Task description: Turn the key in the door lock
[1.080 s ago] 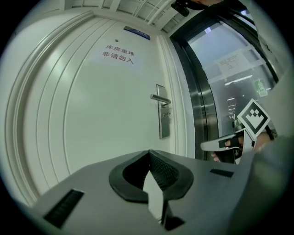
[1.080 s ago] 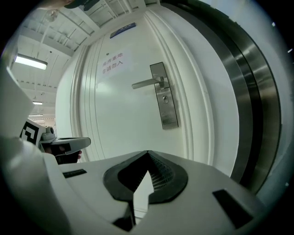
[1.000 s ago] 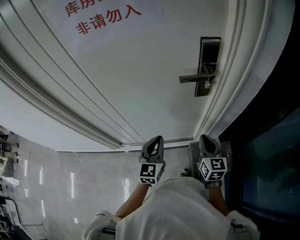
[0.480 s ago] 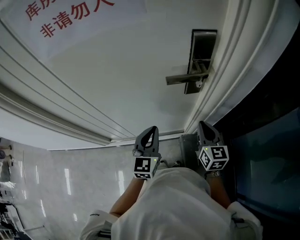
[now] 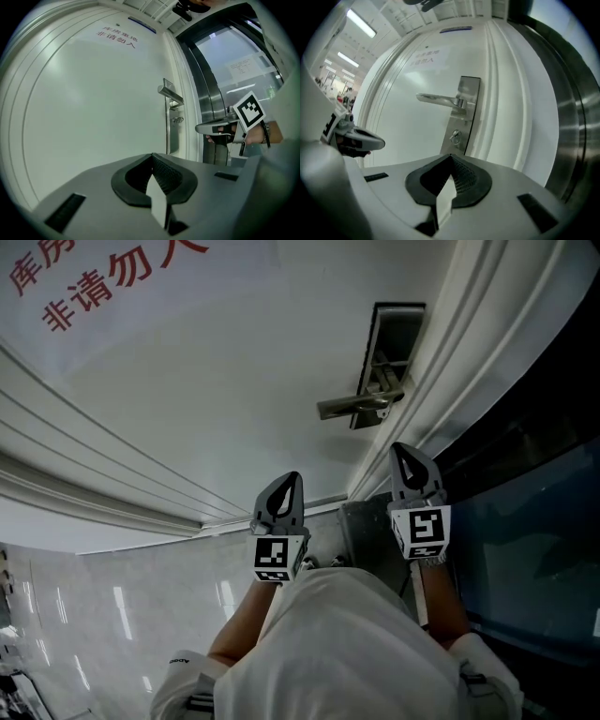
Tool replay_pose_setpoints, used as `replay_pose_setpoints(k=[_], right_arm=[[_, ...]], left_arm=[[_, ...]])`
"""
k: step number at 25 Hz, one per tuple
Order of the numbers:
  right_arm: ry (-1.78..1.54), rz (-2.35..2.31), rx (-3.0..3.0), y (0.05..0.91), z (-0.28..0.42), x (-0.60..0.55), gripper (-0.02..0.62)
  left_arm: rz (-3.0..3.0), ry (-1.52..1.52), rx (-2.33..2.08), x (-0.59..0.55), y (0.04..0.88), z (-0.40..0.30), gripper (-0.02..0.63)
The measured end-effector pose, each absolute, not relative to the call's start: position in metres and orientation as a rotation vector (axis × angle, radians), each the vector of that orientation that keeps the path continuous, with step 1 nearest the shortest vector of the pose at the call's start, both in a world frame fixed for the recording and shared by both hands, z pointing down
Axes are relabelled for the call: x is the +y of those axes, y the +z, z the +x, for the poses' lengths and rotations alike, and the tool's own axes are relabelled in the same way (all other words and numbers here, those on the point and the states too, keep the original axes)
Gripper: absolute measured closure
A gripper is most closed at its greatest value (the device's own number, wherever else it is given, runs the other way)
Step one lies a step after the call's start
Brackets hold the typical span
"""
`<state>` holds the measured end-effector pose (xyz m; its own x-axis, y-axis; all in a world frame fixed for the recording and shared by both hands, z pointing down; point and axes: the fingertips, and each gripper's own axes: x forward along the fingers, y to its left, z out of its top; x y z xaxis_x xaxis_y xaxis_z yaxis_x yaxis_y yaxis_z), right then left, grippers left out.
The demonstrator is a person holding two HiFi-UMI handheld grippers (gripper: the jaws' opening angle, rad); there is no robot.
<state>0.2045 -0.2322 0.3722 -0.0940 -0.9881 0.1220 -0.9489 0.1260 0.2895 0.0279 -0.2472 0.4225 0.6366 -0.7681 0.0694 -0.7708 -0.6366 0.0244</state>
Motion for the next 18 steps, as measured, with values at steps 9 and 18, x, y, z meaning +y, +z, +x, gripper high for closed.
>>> replay_pose_setpoints(k=[9,18], right_arm=[[-0.649,1.589,-1.683,0.348,0.200,-0.262,0.598],[-0.746,1.469,-1.536,0.350,0.191,-0.282,0.460]], left_arm=[[2.836,0.017,-1.231,-0.256,0.413,0.047,0.598],[2.799,0.028,-1.243,-0.260,0.424,0.035,0.598]])
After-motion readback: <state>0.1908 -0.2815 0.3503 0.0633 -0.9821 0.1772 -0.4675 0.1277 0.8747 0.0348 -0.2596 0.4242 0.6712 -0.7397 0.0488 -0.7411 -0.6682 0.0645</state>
